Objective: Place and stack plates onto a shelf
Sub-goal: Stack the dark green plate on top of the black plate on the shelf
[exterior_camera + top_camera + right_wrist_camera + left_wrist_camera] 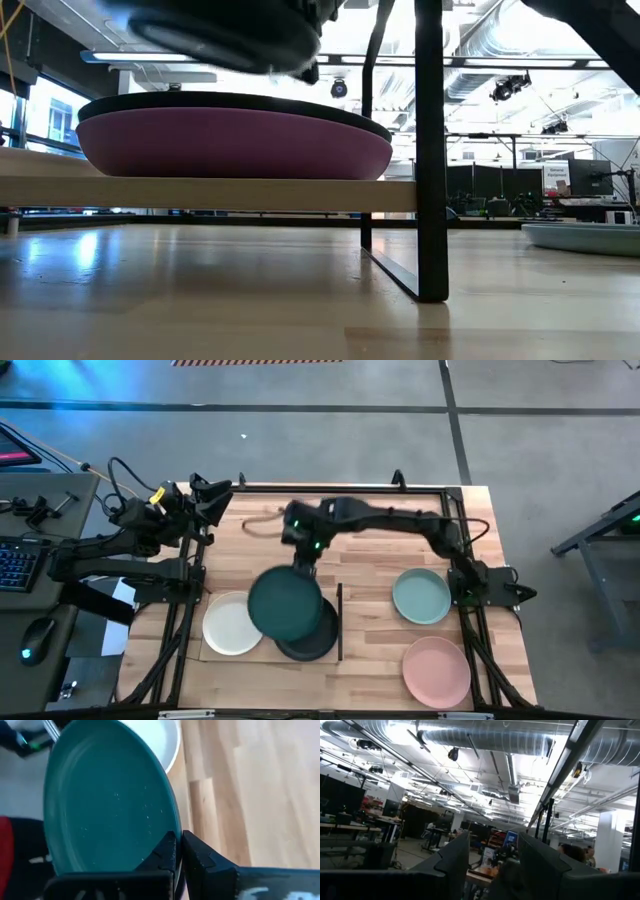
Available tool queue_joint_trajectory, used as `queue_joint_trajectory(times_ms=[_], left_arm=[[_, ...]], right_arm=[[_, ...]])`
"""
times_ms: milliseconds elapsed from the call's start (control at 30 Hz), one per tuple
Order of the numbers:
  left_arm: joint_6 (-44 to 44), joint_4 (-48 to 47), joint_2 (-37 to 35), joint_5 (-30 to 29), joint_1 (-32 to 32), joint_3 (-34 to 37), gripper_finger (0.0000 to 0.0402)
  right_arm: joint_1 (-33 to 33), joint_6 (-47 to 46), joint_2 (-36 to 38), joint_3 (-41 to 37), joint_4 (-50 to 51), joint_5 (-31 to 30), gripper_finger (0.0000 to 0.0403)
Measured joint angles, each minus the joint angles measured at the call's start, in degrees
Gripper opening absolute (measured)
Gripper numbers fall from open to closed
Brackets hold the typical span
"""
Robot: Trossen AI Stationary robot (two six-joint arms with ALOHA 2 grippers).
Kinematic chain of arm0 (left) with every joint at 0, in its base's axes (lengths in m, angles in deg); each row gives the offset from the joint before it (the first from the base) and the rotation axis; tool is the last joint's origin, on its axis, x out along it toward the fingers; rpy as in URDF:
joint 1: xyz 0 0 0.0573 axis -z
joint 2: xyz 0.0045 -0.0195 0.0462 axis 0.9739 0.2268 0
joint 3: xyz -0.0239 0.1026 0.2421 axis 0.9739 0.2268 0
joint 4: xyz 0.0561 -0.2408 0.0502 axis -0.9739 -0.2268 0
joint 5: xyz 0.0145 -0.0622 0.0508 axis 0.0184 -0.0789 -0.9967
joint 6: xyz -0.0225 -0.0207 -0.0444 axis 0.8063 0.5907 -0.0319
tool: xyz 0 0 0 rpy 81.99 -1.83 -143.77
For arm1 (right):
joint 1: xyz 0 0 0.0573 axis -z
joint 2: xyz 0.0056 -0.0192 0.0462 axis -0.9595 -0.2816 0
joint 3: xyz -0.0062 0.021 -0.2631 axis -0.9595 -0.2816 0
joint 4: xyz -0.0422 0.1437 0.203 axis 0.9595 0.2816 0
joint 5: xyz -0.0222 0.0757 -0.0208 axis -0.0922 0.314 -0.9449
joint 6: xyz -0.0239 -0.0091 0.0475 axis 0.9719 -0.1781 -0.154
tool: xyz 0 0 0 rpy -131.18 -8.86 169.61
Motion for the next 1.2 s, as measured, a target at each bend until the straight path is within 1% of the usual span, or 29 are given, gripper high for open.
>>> queue_joint_trajectory(times_ms=[200,400,700,1000,1100,1200], left_arm=[[0.0,0.0,0.0,0.0,0.0,0.0,0.0156],[0.0,-0.5,0.0,0.0,0.0,0.0,0.0156],[0.0,-1.0,0.0,0.0,0.0,0.0,0.0156],[0.0,-1.1,0.0,0.0,0.0,0.0,0.0156],[0.0,-1.0,0.0,0.0,0.0,0.0,0.0156],[0.0,-1.1,0.0,0.0,0.0,0.0,0.0156]], right_arm=[[-3.8,2.3,-3.7,0.0,2.3,-3.8,0.0000],[-5.0,4.7,-4.6,0.0,6.7,-7.9,0.0000],[-5.5,8.1,-6.6,-0.1,10.0,-6.6,0.0000],[-5.5,8.1,-6.9,-0.1,6.9,-5.8,0.0001],[-5.5,8.0,-6.9,-0.1,7.2,-3.0,0.0017],[-5.5,8.7,-6.9,-0.1,7.2,-1.7,0.0055]])
